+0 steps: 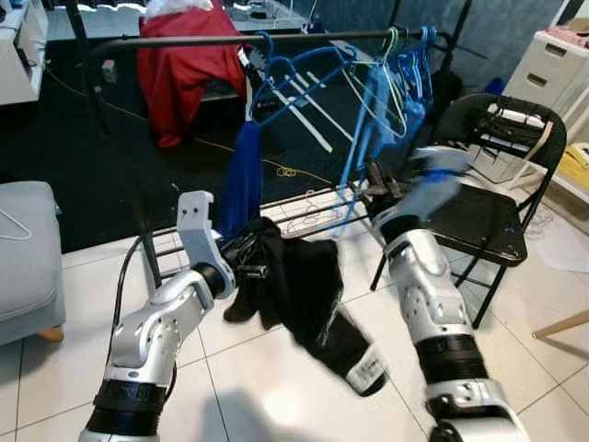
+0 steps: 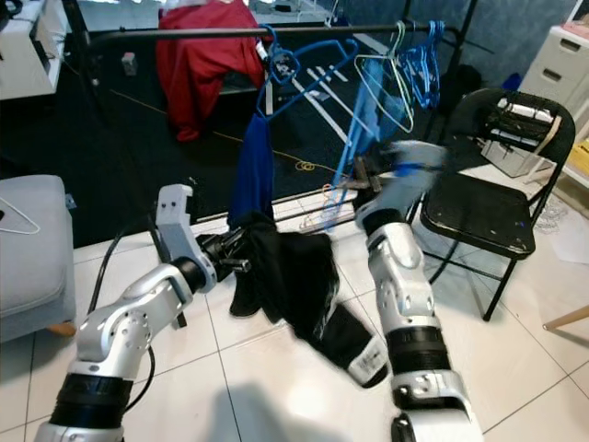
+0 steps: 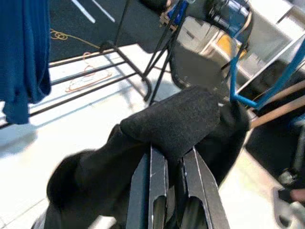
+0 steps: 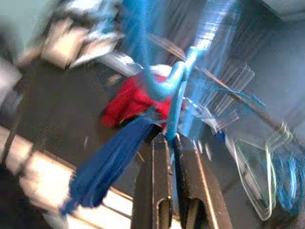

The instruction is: Hang hanger

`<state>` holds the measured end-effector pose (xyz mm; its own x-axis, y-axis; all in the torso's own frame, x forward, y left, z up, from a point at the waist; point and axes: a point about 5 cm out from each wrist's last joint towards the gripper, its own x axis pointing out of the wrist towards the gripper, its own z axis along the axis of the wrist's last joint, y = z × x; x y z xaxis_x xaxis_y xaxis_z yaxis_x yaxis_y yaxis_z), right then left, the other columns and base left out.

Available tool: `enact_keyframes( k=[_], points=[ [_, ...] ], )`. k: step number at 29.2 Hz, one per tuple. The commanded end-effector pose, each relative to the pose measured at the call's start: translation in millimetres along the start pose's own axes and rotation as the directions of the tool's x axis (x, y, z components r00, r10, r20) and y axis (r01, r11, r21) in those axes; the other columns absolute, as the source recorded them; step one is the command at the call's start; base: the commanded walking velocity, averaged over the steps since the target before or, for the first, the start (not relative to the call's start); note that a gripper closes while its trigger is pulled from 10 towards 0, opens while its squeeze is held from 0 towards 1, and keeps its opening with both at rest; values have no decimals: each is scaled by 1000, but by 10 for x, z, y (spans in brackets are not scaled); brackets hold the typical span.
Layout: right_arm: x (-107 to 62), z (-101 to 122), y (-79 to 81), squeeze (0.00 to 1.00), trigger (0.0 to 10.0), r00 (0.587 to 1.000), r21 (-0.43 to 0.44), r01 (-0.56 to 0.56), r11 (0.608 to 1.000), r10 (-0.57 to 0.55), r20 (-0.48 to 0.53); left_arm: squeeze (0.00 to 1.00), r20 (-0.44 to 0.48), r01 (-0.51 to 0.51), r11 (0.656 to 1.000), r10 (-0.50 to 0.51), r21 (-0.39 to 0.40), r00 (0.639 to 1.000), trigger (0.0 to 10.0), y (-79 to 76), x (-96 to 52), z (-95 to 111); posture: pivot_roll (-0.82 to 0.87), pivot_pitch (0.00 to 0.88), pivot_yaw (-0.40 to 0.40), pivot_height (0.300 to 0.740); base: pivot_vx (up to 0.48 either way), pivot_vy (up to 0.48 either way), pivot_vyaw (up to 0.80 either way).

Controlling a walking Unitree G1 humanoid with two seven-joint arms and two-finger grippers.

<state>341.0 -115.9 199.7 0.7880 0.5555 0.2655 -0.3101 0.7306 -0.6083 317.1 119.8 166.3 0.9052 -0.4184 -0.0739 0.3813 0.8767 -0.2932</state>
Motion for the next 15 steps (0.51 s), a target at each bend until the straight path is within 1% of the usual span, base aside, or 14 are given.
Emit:
enact_keyframes(
  k=[1,2,3,4,5,6,7,8,9,10,12,13,15],
  points=[
    [-87,-126,268,0,10000,985,-67,-168,984,165,-44,0,-10,31,996,-30,82,1000,10000,-57,22,2,-65,71,-60,740,0,0,0],
    [-60,-170,266,0,10000,994,322,13,947,23,-110,0,-18,28,994,-27,106,999,10000,-54,29,-6,-70,70,-58,740,0,0,0],
    [-60,-170,266,0,10000,994,322,13,947,23,-110,0,-18,28,994,-27,106,999,10000,-54,29,-6,-70,70,-58,740,0,0,0],
    [-51,-205,294,0,10000,985,633,141,761,-41,-170,0,-19,24,993,-22,112,1000,10000,-51,32,-7,-70,70,-58,740,0,0,0],
    [-51,-205,294,0,10000,985,633,141,761,-41,-170,0,-19,24,993,-22,112,1000,10000,-51,32,-7,-70,70,-58,740,0,0,0],
    [-43,-197,330,0,10000,981,798,185,574,-56,-187,0,-18,20,994,-18,107,1000,10000,-47,34,-5,-70,70,-58,740,0,0,0],
    [-43,-197,330,0,10000,981,798,185,574,-56,-187,0,-18,20,994,-18,107,1000,10000,-47,34,-5,-70,70,-58,740,0,0,0],
    [-37,-176,362,0,10000,985,598,78,797,32,-172,0,2,3,998,-3,63,1000,10000,-35,42,9,-74,57,-57,740,0,0,0],
    [-37,-176,362,0,10000,985,598,78,797,32,-172,0,2,3,998,-3,63,1000,10000,-35,42,9,-74,57,-57,740,0,0,0],
    [-70,-185,410,0,10000,981,324,-66,944,121,-152,0,15,-7,999,7,31,1000,10000,-28,47,14,-73,56,-57,740,0,0,0],
    [-70,-185,410,0,10000,981,324,-66,944,121,-152,0,15,-7,999,7,31,1000,10000,-28,47,14,-73,56,-57,740,0,0,0],
    [-100,-175,427,0,10000,988,151,-95,984,111,-104,0,21,-14,1000,14,17,1000,10000,-31,55,3,-67,56,-62,740,0,0,0],
    [-100,-175,427,0,10000,988,151,-95,984,111,-104,0,21,-14,1000,14,17,1000,10000,-31,55,3,-67,56,-62,740,0,0,0]
  ],
)
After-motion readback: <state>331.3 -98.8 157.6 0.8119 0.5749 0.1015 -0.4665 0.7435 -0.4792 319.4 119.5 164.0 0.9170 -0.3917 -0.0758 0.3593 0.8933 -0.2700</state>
